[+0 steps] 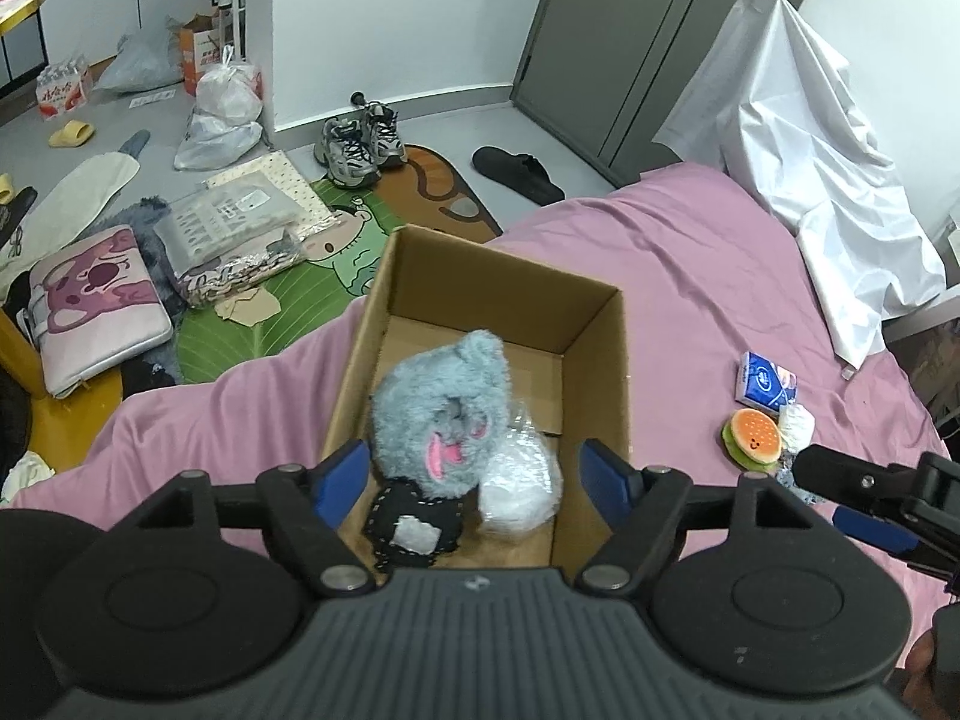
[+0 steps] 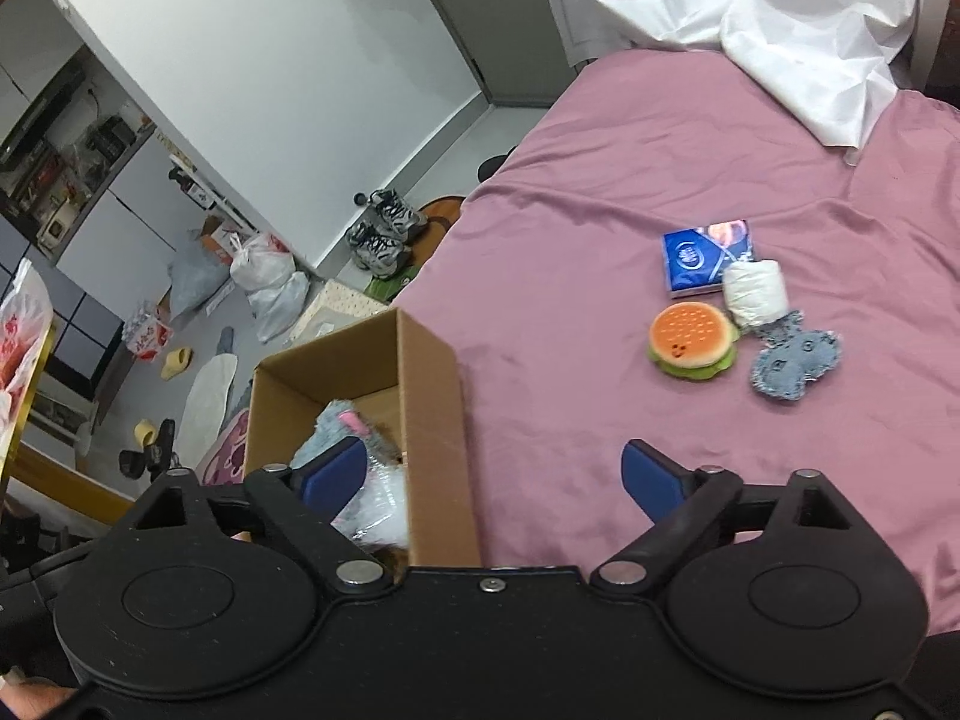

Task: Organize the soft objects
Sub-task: 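Open right gripper releasing the bag while left gripper releases the patch into box, then move both grippers toward the hamburger plush and denim plush on the bed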

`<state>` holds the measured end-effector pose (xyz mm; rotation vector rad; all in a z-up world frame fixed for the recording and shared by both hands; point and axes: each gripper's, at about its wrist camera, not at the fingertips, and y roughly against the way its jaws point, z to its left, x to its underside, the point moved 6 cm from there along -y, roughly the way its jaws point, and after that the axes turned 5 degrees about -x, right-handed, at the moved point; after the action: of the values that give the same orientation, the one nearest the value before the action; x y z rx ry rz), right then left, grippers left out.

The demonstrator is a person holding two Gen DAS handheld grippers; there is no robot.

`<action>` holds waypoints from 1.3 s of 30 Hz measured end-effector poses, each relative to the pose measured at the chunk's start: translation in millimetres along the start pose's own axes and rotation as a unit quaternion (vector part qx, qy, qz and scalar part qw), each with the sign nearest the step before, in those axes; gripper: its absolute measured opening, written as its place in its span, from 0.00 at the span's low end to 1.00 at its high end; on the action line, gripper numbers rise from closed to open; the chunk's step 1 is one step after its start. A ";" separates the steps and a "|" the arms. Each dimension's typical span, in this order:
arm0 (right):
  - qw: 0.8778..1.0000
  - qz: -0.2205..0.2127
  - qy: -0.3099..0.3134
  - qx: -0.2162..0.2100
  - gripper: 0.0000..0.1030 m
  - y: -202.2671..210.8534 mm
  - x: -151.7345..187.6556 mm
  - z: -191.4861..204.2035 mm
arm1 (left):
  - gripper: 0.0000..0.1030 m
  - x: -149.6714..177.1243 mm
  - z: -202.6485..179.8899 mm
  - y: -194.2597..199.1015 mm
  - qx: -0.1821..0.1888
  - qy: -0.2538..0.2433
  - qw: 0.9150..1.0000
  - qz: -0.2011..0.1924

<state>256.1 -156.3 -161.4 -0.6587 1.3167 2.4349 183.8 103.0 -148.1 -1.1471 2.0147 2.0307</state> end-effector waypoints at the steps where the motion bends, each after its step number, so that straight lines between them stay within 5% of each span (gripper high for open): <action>1: 1.000 -0.001 -0.003 -0.001 0.91 1.5 -0.3 -4.2 | 0.77 0.2 -3.2 0.6 0.000 -0.001 1.000 -0.002; 7: 1.000 -0.019 -0.006 0.011 1.00 12.7 -3.6 -32.0 | 0.82 2.7 -25.7 2.1 0.003 -0.017 1.000 -0.007; 39: 0.986 -0.070 -0.142 -0.046 0.97 11.0 -6.4 -145.7 | 0.83 22.4 -119.9 -20.2 -0.016 -0.047 0.999 -0.011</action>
<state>293.3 -285.2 -219.6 -0.3913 1.0174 2.3799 232.4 -10.0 -161.2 -1.0530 1.9248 2.0731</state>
